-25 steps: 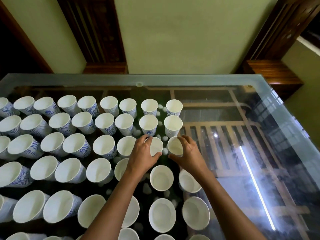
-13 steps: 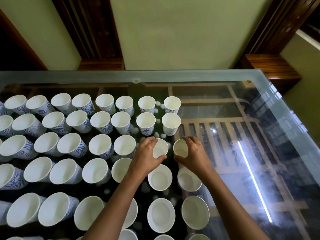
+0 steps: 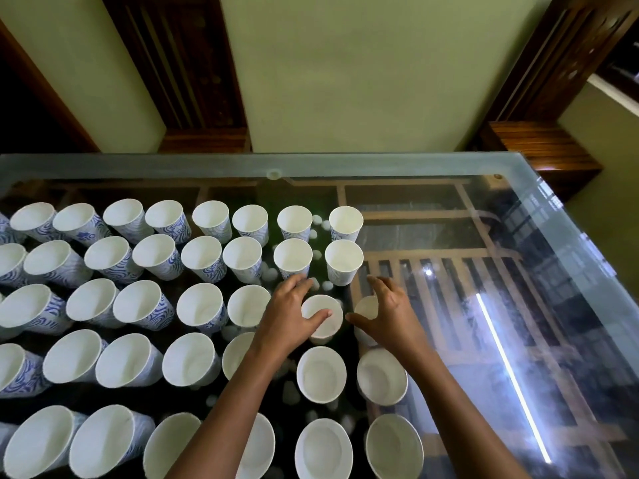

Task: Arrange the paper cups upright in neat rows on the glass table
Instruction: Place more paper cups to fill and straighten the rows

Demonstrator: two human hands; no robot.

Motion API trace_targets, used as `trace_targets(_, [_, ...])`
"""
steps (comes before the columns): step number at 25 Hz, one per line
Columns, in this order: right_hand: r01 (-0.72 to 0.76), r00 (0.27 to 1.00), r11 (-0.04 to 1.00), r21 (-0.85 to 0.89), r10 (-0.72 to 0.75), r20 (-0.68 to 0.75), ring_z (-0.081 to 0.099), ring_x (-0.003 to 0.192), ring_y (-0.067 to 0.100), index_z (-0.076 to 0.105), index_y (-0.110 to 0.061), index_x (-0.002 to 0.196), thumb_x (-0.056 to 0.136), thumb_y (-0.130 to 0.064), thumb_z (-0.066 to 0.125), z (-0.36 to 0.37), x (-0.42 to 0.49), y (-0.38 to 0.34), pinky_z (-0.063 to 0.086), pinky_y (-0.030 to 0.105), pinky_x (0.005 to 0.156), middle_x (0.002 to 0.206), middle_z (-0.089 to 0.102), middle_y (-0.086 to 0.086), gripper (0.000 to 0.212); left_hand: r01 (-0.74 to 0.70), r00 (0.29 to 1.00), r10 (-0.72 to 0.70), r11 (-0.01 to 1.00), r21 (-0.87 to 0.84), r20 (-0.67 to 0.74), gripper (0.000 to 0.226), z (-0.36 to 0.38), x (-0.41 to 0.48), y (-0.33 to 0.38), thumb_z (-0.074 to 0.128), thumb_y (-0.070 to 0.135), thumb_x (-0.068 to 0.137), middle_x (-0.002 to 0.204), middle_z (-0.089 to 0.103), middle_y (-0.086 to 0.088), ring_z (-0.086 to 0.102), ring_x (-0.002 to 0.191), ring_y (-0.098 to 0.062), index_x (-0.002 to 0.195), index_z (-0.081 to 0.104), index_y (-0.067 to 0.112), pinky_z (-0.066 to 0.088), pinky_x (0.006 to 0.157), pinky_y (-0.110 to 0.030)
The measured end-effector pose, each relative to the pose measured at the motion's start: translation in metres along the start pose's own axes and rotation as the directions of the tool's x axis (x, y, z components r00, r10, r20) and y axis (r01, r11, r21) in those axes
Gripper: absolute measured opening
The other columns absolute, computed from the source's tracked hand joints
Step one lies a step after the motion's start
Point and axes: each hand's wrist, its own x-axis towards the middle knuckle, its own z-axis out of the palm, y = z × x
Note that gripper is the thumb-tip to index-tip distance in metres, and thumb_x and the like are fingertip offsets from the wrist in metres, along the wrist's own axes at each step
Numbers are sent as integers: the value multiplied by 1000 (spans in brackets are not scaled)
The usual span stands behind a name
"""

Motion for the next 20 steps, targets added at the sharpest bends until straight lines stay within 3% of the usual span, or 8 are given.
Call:
trace_targets(6, [80,995,997,15,-79,-53,38,129,26,36,-15,140,78,-33,72,4,59,-24,38,38,104,144,39,9,74,70,993,-65,996,50,-101,61,-16,54,-7,66,39,80,143,40,-6,36,129,-23,131,47,12,34,105,-34])
trace_targets(11, [39,999,999,-1,-39,12,39,127,25,36,-16,139,77,-35,72,12,91,-26,39,37,103,142,41,8,74,140,989,-133,985,104,-68,63,-10,80,-14,64,43,80,143,39,-4,36,129,-22,133,43,16,32,106,-33])
trace_targets(20, [-15,1000,999,-29,15,2,43,121,26,39,-13,137,74,-32,75,-2,82,-4,40,33,97,136,44,9,75,39,999,-39,999,36,0,63,5,73,-4,69,40,77,137,44,-3,39,124,-20,130,47,16,36,99,-30])
